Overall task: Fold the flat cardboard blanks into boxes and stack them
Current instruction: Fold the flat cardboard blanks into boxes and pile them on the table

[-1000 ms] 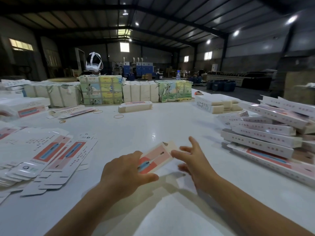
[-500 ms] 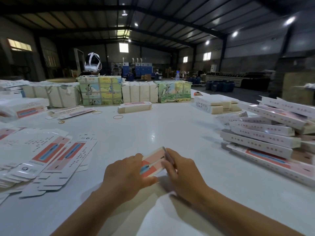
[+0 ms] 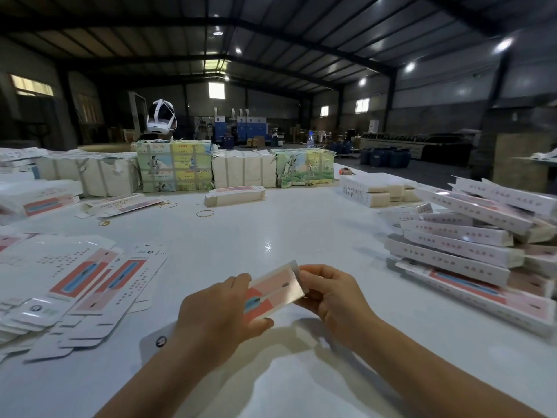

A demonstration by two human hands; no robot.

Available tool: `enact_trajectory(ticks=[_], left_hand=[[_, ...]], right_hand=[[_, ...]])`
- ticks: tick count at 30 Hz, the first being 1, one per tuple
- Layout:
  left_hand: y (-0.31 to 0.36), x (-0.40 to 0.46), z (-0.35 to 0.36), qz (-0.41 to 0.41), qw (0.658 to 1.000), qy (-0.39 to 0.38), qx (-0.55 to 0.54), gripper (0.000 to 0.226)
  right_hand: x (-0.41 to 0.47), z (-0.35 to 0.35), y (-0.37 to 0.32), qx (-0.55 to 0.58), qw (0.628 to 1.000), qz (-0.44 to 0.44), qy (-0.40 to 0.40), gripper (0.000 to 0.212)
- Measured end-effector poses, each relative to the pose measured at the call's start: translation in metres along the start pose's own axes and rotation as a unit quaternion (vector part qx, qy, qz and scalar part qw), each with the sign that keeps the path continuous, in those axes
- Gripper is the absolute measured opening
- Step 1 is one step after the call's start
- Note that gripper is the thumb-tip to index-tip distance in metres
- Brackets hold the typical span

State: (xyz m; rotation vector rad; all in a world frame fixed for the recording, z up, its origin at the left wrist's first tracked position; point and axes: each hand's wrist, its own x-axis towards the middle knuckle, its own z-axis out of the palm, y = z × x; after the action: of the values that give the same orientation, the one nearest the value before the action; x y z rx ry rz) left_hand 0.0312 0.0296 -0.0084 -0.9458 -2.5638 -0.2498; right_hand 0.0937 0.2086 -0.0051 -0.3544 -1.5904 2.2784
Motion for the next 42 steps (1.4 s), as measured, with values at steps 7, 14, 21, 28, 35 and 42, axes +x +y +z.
enact_trajectory(ticks=[7, 14, 21, 28, 35, 42], left_hand=[[0.002, 0.001, 0.004, 0.016, 1.0, 0.02, 0.003, 0.069], [-0.001, 0.002, 0.008, 0.009, 1.0, 0.012, 0.015, 0.067], [0.006, 0.001, 0.006, 0.037, 0.997, 0.04, 0.057, 0.068], [0.006, 0.002, 0.006, 0.021, 0.993, 0.05, 0.101, 0.068], [0.003, 0.0, -0.002, 0.006, 0.997, 0.012, 0.072, 0.065], [-0.014, 0.003, -0.021, 0.015, 0.996, -0.07, 0.046, 0.065]], right_hand=[[-0.004, -0.003, -0.001, -0.054, 0.997, -0.053, 0.027, 0.012], [-0.006, 0.001, 0.01, -0.179, 0.977, -0.108, 0.041, 0.021], [-0.007, -0.002, 0.006, -0.242, 0.955, -0.161, 0.059, 0.022], [-0.016, 0.006, 0.014, -0.437, 0.845, -0.302, 0.062, 0.026], [-0.017, 0.006, 0.019, -0.481, 0.809, -0.333, 0.046, 0.016], [-0.011, 0.005, 0.021, -0.61, 0.716, -0.315, -0.126, 0.086]])
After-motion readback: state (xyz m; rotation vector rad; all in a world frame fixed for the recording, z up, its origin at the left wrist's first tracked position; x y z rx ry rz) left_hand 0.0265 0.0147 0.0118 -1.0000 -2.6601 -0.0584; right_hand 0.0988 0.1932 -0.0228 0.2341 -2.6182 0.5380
